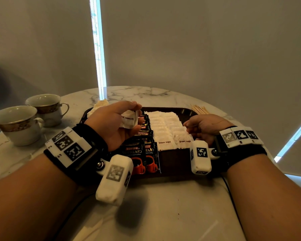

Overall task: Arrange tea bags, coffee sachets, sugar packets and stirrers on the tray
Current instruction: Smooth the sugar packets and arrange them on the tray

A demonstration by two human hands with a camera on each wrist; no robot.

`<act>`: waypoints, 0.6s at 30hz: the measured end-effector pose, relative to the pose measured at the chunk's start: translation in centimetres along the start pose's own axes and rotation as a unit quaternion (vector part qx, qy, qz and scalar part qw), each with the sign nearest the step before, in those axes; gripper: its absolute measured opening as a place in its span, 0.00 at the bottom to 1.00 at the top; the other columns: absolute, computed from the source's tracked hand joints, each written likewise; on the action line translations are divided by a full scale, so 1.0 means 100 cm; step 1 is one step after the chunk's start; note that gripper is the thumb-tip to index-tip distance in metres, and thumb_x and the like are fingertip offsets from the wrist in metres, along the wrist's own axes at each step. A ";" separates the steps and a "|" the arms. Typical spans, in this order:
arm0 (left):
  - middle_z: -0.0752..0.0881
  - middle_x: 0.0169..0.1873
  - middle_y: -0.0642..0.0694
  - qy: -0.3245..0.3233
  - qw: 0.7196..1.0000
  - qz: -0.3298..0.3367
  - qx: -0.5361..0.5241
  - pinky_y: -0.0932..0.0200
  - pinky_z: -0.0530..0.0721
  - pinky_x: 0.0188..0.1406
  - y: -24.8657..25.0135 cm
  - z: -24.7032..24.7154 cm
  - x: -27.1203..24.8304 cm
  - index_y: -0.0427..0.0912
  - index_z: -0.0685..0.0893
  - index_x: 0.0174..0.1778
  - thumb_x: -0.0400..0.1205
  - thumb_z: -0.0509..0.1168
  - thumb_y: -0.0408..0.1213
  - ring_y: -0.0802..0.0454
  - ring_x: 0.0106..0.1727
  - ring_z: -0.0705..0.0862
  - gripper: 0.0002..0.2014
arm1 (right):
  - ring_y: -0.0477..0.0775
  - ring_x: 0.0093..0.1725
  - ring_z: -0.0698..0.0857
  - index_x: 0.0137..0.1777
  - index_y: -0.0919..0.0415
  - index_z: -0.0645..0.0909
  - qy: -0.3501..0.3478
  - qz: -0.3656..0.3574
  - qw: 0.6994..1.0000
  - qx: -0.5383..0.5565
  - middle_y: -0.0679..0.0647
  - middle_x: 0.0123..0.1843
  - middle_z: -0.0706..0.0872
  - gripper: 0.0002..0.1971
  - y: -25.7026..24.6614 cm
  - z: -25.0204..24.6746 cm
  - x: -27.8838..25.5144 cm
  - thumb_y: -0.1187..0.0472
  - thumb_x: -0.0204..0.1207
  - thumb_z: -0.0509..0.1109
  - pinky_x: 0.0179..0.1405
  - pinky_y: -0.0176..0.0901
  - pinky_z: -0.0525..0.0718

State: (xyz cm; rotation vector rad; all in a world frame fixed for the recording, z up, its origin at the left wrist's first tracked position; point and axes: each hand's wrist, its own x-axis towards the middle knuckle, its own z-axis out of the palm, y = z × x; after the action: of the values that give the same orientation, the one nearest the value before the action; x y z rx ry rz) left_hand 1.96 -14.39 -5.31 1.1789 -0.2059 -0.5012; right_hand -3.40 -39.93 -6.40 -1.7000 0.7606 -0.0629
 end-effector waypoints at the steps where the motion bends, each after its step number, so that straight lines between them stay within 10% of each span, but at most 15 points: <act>1: 0.86 0.39 0.44 0.002 1.000 0.000 -0.001 0.61 0.84 0.25 0.000 0.000 0.000 0.40 0.87 0.46 0.86 0.66 0.38 0.51 0.36 0.86 0.08 | 0.60 0.44 0.80 0.50 0.66 0.85 0.001 0.001 1.000 0.003 0.60 0.44 0.83 0.06 0.000 0.000 0.000 0.65 0.76 0.69 0.42 0.51 0.82; 7: 0.85 0.45 0.38 -0.003 1.000 -0.009 -0.015 0.60 0.87 0.29 0.002 0.002 -0.003 0.36 0.89 0.52 0.84 0.59 0.33 0.46 0.40 0.87 0.12 | 0.52 0.31 0.74 0.42 0.61 0.83 0.020 -0.025 0.997 0.064 0.54 0.34 0.77 0.02 -0.002 0.001 -0.001 0.63 0.75 0.71 0.22 0.42 0.71; 18: 0.84 0.61 0.31 -0.045 0.998 0.000 -0.043 0.44 0.93 0.46 0.000 0.006 -0.004 0.37 0.85 0.63 0.85 0.54 0.21 0.39 0.51 0.93 0.19 | 0.49 0.31 0.75 0.44 0.58 0.78 -0.155 -0.146 0.966 0.145 0.51 0.33 0.77 0.04 -0.014 0.041 -0.039 0.61 0.78 0.71 0.25 0.39 0.68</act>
State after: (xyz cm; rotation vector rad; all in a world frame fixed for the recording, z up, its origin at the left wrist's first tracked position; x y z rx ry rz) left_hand 1.34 -14.71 -5.03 1.0742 -0.2599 -0.5582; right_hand -4.04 -34.28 -4.92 -1.4832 0.2485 -0.1041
